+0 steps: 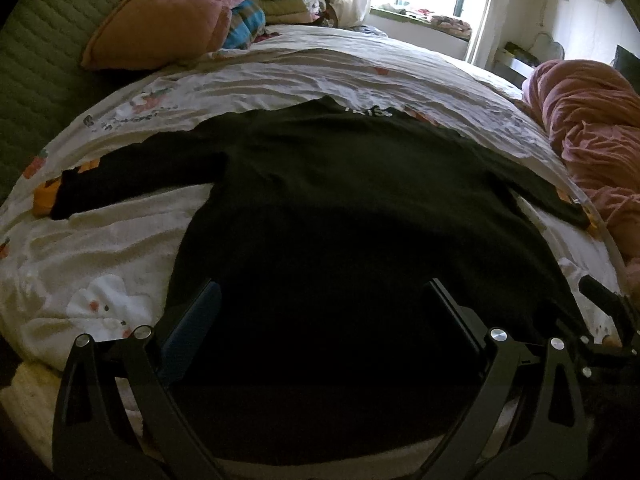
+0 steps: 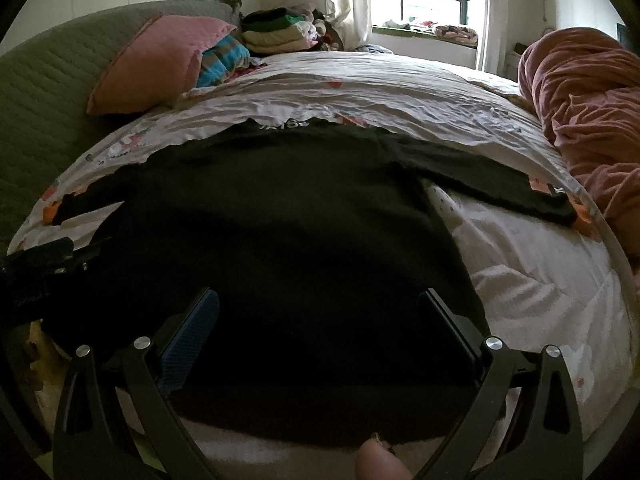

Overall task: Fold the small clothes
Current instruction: 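Move the right tool to an orange pant cuff and close on it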

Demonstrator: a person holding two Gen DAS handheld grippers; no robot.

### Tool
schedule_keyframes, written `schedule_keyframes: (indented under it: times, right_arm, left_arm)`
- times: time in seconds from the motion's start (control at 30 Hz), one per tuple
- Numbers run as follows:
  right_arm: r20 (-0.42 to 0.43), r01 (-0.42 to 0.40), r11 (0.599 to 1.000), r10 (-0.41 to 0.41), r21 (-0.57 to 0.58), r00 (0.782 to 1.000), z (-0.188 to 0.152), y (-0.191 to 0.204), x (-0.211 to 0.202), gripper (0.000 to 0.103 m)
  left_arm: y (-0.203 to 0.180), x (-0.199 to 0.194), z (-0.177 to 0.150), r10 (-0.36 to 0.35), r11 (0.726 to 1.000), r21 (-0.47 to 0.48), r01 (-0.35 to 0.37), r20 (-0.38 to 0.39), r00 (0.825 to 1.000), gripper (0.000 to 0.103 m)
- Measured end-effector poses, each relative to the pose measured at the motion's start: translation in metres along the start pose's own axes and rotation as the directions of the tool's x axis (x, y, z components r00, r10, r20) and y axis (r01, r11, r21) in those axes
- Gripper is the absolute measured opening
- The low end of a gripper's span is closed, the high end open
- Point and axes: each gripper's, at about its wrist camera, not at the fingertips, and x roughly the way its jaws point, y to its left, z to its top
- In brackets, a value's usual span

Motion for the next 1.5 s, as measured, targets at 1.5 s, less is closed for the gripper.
schedule_keyframes:
  times: [1.5]
  right_arm:
    - [0.049,0.088,0.967,-0.102,0.241,0.994,0.116,-0.112,0.069,0.099]
  left_arm:
    - [-0.021,0.073,0.112,-0.015,0.999,-0.036,0.013,-0.047,0.999,0.094]
